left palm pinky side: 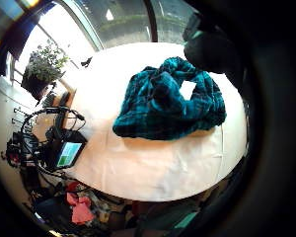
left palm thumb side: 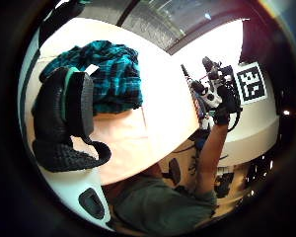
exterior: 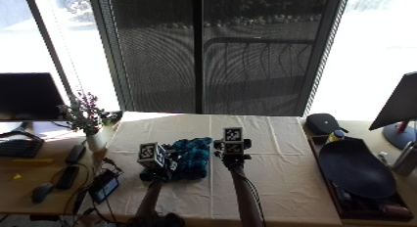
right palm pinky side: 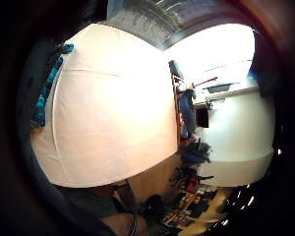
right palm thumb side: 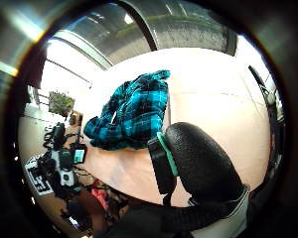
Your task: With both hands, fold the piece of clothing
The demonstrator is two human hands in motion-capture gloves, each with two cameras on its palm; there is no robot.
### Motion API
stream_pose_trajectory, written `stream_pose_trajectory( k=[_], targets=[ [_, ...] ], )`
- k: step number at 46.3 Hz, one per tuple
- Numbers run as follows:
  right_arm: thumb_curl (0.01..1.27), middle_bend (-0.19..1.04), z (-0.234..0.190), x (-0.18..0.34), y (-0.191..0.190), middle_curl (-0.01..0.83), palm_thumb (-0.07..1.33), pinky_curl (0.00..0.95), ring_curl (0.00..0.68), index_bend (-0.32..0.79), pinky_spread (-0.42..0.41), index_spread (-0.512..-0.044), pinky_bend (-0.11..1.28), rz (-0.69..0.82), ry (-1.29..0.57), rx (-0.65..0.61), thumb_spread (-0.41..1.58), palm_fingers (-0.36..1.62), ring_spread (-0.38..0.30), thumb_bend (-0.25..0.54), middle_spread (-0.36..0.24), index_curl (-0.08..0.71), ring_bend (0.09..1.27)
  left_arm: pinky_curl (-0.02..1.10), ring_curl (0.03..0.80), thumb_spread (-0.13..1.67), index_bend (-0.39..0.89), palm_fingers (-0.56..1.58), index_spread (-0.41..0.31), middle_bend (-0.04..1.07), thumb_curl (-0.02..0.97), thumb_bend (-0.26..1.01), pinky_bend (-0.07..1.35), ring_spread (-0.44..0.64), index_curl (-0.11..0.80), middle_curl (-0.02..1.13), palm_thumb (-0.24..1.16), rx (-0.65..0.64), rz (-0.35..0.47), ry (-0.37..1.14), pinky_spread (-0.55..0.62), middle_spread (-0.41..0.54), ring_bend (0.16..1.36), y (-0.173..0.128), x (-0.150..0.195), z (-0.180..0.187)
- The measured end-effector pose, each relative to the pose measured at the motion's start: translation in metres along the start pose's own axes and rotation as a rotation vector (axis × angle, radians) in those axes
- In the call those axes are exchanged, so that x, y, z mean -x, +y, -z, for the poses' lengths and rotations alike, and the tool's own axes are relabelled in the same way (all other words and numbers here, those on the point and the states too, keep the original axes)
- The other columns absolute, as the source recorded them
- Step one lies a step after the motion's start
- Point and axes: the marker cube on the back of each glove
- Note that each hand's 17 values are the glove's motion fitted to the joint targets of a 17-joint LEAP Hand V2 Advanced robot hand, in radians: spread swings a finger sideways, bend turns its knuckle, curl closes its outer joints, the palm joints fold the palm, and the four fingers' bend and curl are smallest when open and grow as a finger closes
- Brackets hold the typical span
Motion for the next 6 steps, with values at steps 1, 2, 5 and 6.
stream_pose_trajectory(
  k=[1, 2, 5, 6],
  targets=[
    [0.37, 0.19, 0.001, -0.006, -0.012, 0.392, 0.41, 0.343, 0.281, 0.15, 0.203, -0.360, 0.69, -0.011, 0.004, -0.087, 1.23, 0.16, 0.117, -0.022, -0.071, 0.182, 0.29, 0.39, 0.323, 1.51, 0.13, 0.50, -0.134, 0.19, 0.266, 0.03, 0.55, 0.11, 0.301, 0.39, 0.46, 0.004, -0.004, 0.013, 0.11, -0.062, 0.43, -0.003, 0.001, -0.008],
    [0.36, 0.19, 0.002, -0.011, -0.017, 0.390, 0.40, 0.339, 0.278, 0.15, 0.207, -0.362, 0.69, -0.019, 0.008, -0.123, 1.24, 0.16, 0.121, -0.021, -0.070, 0.187, 0.28, 0.39, 0.321, 1.51, 0.13, 0.50, -0.134, 0.19, 0.266, 0.03, 0.55, 0.11, 0.301, 0.39, 0.46, 0.007, -0.008, 0.023, 0.11, -0.062, 0.43, -0.005, 0.000, -0.012],
    [0.35, 0.19, 0.010, -0.023, -0.019, 0.386, 0.40, 0.337, 0.276, 0.16, 0.220, -0.366, 0.68, -0.029, 0.025, -0.130, 1.24, 0.16, 0.132, -0.020, -0.068, 0.199, 0.27, 0.39, 0.322, 1.50, 0.12, 0.50, -0.135, 0.19, 0.268, 0.02, 0.55, 0.11, 0.298, 0.39, 0.46, 0.011, -0.022, 0.034, 0.11, -0.063, 0.43, -0.005, -0.007, -0.011],
    [0.35, 0.19, 0.012, -0.025, -0.020, 0.384, 0.40, 0.336, 0.274, 0.16, 0.223, -0.367, 0.68, -0.028, 0.029, -0.129, 1.24, 0.16, 0.135, -0.019, -0.067, 0.203, 0.27, 0.38, 0.322, 1.50, 0.12, 0.50, -0.135, 0.19, 0.268, 0.02, 0.55, 0.11, 0.298, 0.39, 0.46, 0.011, -0.026, 0.034, 0.11, -0.063, 0.43, -0.004, -0.010, -0.008]
  ],
)
